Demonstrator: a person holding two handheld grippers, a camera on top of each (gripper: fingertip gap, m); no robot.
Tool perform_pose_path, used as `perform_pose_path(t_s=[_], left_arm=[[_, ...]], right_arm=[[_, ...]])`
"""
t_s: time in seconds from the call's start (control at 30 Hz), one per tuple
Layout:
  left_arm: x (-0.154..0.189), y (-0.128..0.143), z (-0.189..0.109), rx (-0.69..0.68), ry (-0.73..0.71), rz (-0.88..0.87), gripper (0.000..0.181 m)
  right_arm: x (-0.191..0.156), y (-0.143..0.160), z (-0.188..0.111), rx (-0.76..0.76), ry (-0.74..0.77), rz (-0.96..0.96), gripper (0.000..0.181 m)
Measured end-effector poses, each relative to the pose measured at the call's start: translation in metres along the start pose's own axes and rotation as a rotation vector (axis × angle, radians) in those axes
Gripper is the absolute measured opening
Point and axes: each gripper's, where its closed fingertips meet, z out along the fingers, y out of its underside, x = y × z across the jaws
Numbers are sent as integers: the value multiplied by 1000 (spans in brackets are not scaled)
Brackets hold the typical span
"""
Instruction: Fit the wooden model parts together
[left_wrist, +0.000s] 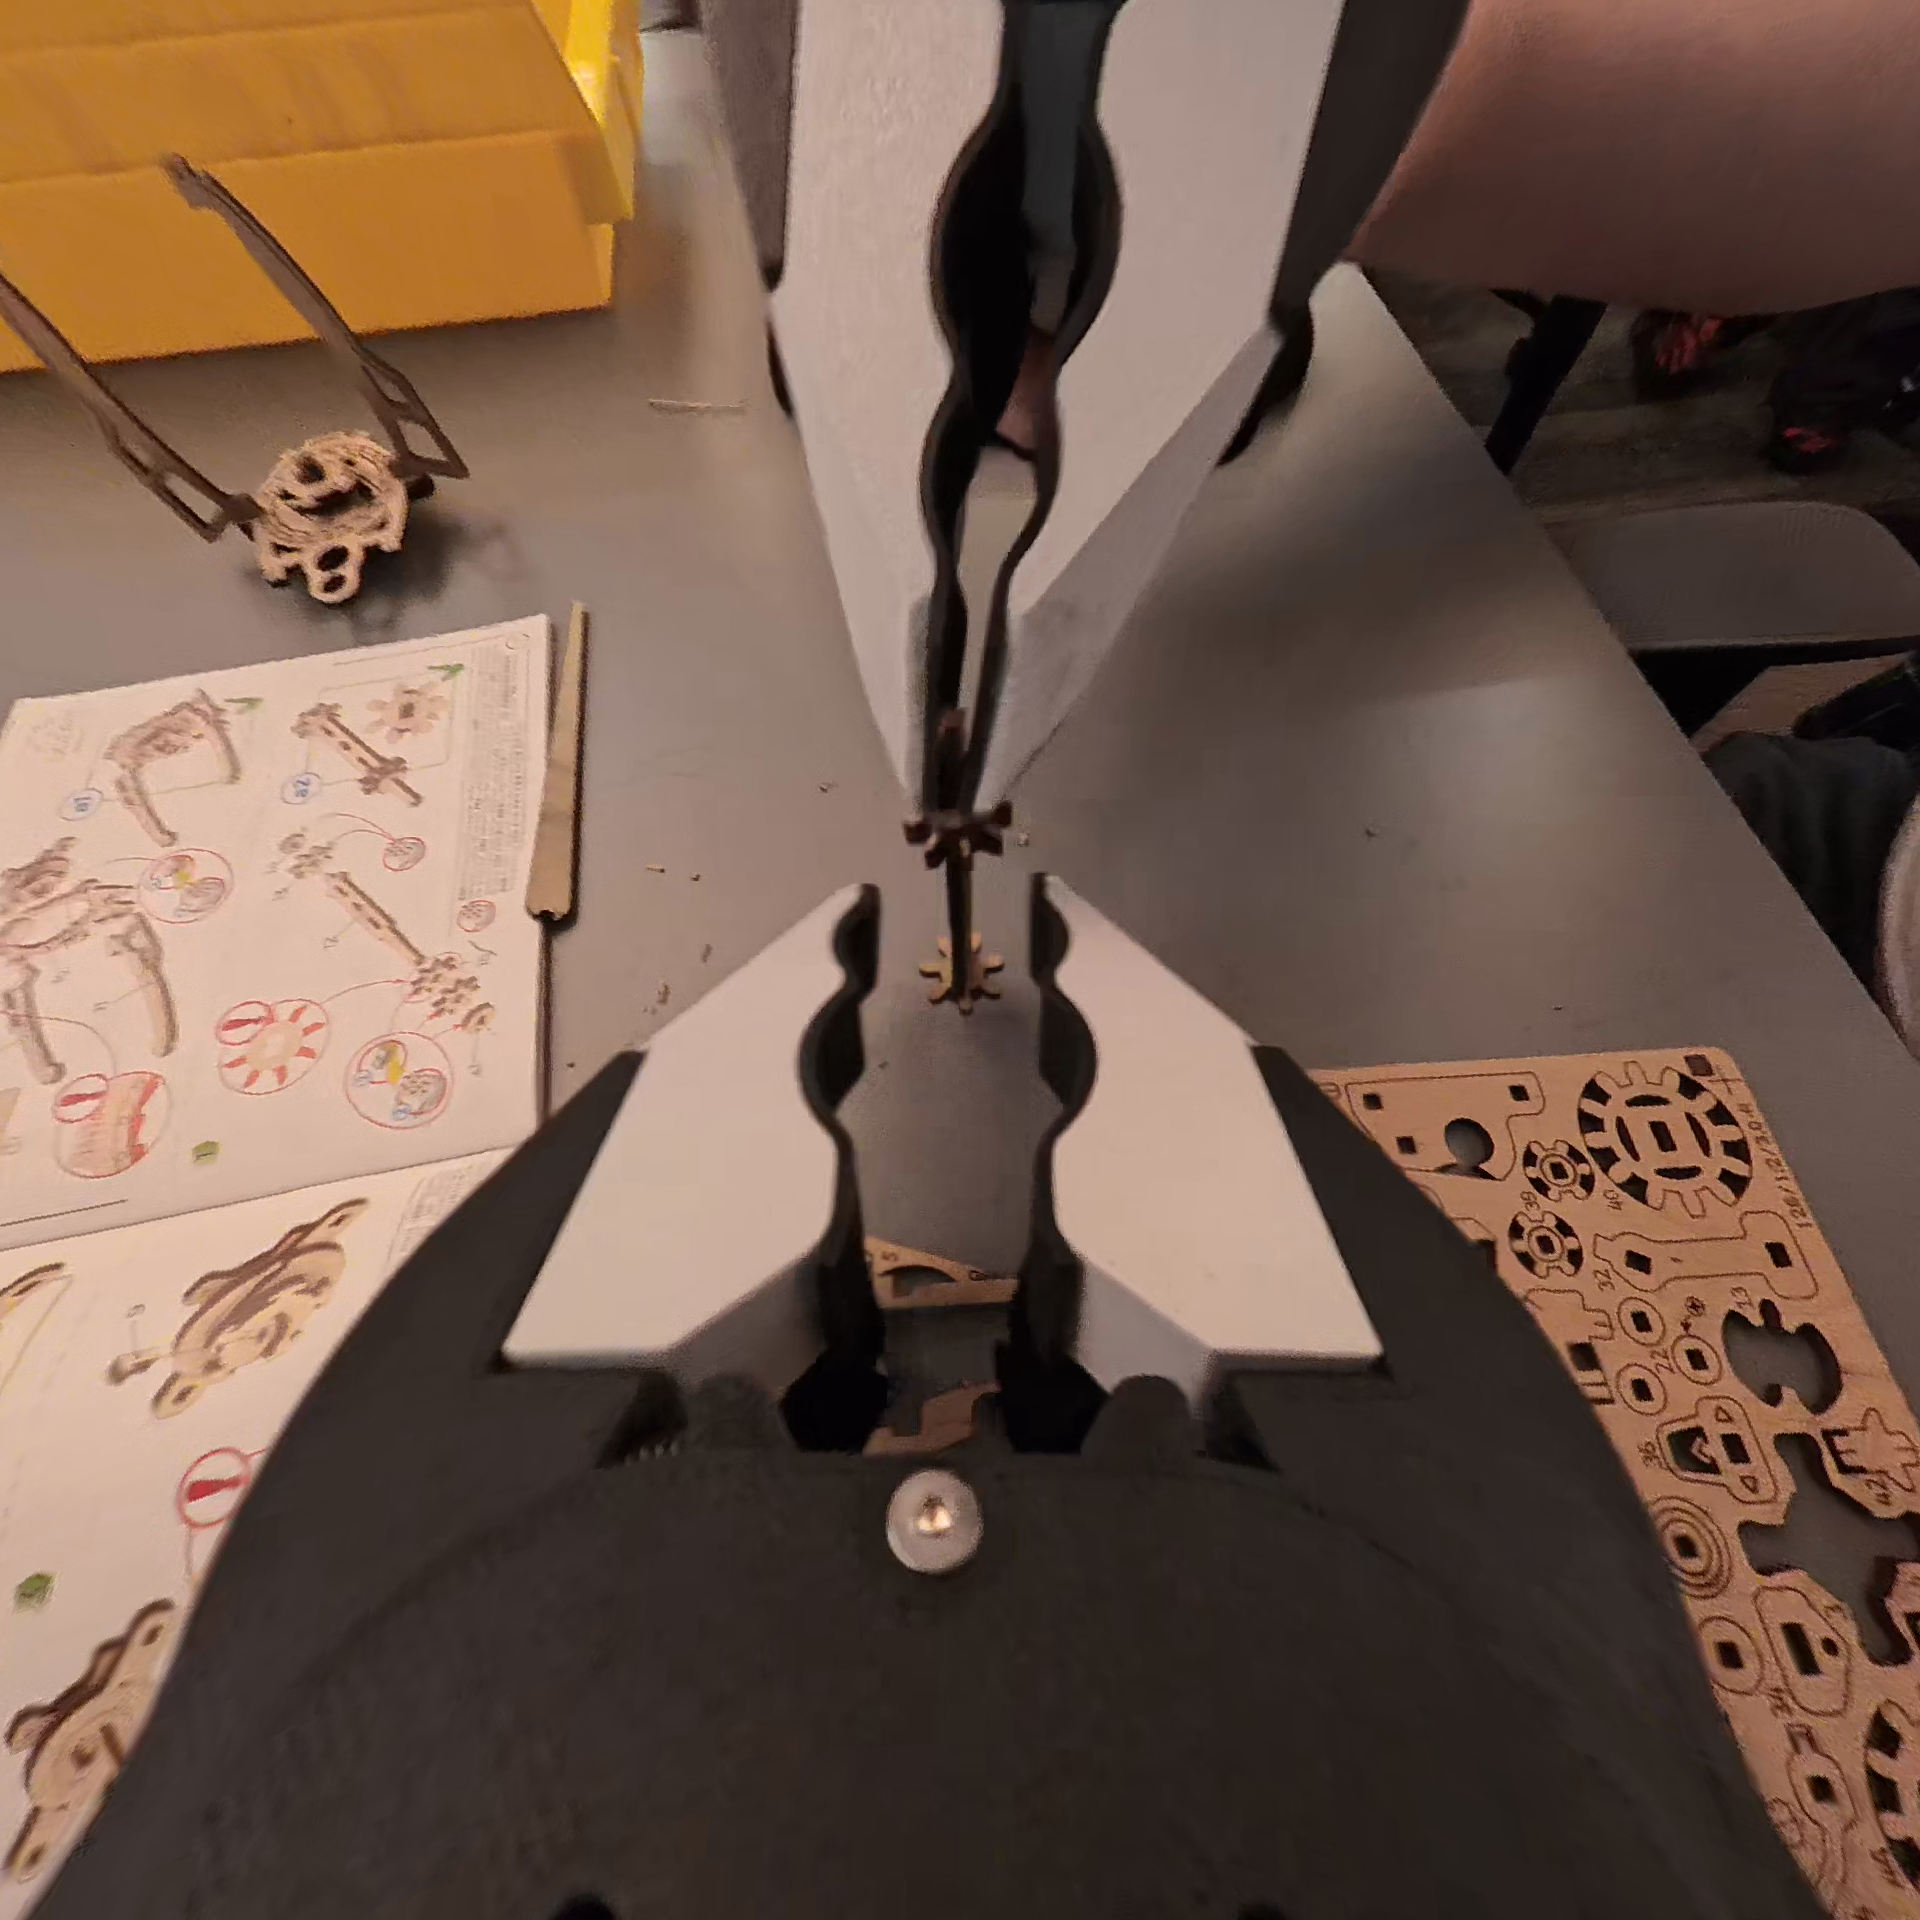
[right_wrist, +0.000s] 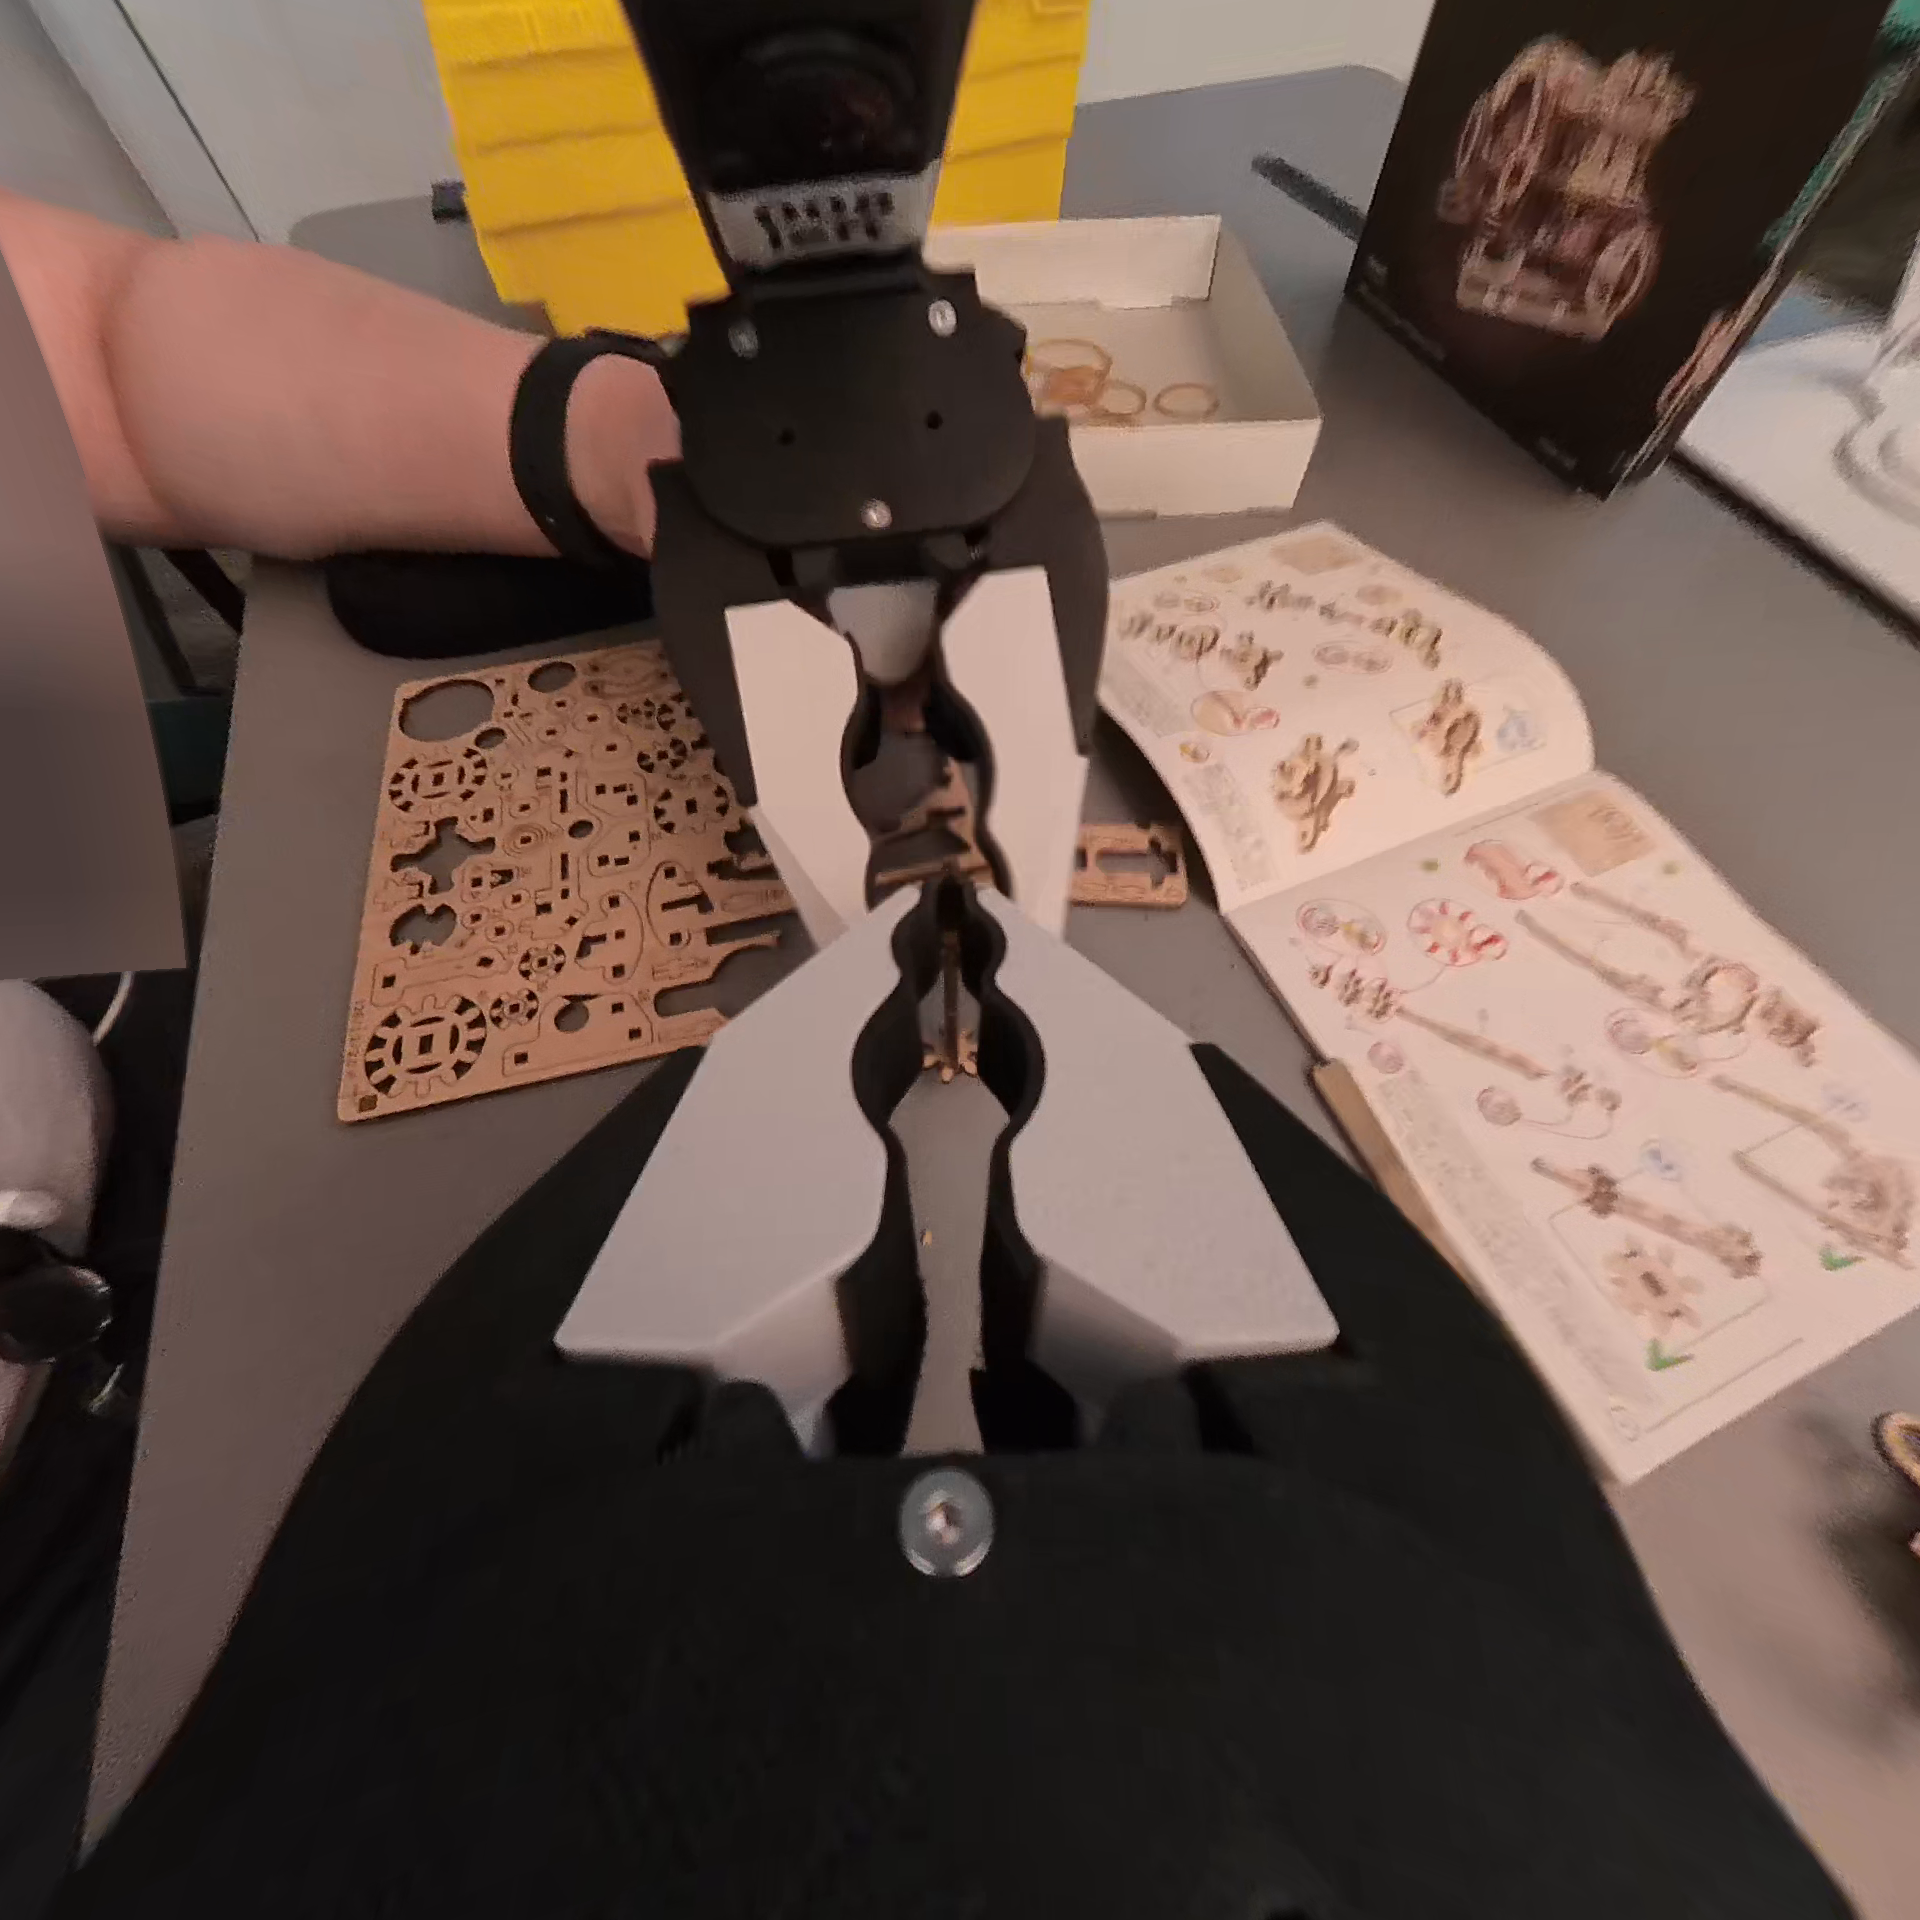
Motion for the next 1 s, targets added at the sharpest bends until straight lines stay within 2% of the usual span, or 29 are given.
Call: perform_pose_path(t_s=[0.07, 0.17, 0.23, 0.3, 0.37, 0.4, 0.43, 0.5, 0.57, 0.63, 0.7, 0.73, 0.8, 0.87, 0.93, 1.0], left_arm=[[0, -6, -4, 40, 9, -4, 29], [0, -7, -8, 51, 30, -5, 28], [1, -4, -8, 39, 42, 2, 28], [1, -5, -9, 46, 43, 3, 27], [-1, -8, -11, 67, 36, -7, 27], [-3, -10, -13, 83, 31, -19, 27], [-6, -13, -15, 101, 27, -34, 25], [-10, -18, -19, 140, 20, -62, 22], [-16, -25, -25, 185, -1, -81, 19], [-18, -29, -30, 219, 0, -101, 18], [-20, -31, -32, 236, -1, -116, 18], [-20, -31, -32, 238, 2, -119, 18], [-20, -32, -32, 242, -3, -119, 18], [-20, -31, -32, 242, -6, -115, 18], [-19, -32, -32, 241, -2, -114, 18], [-19, -32, -32, 240, -3, -111, 18]], right_arm=[[1, -15, -9, 53, 28, -31, 1], [12, 8, -5, -41, 50, 8, 1], [9, 4, -6, -25, 23, 49, 1], [11, -6, -10, -12, 69, -14, 1], [14, 12, -3, -83, 63, -15, 6], [13, 7, -3, -35, 46, 14, 1], [14, 7, -6, -49, 52, 9, 1], [17, -8, -13, 38, 102, -43, 1], [17, 9, -6, -7, 84, -14, 1], [17, 3, -10, 4, 85, 3, 1], [18, -6, -12, 36, 130, -70, 0], [21, 9, -6, -47, 131, -67, 1], [19, 9, -3, -40, 91, -11, 1], [20, -2, -8, -1, 133, -70, 1], [19, 11, -2, -25, 98, -39, 1], [18, 5, -8, -5, 90, -14, 1]])
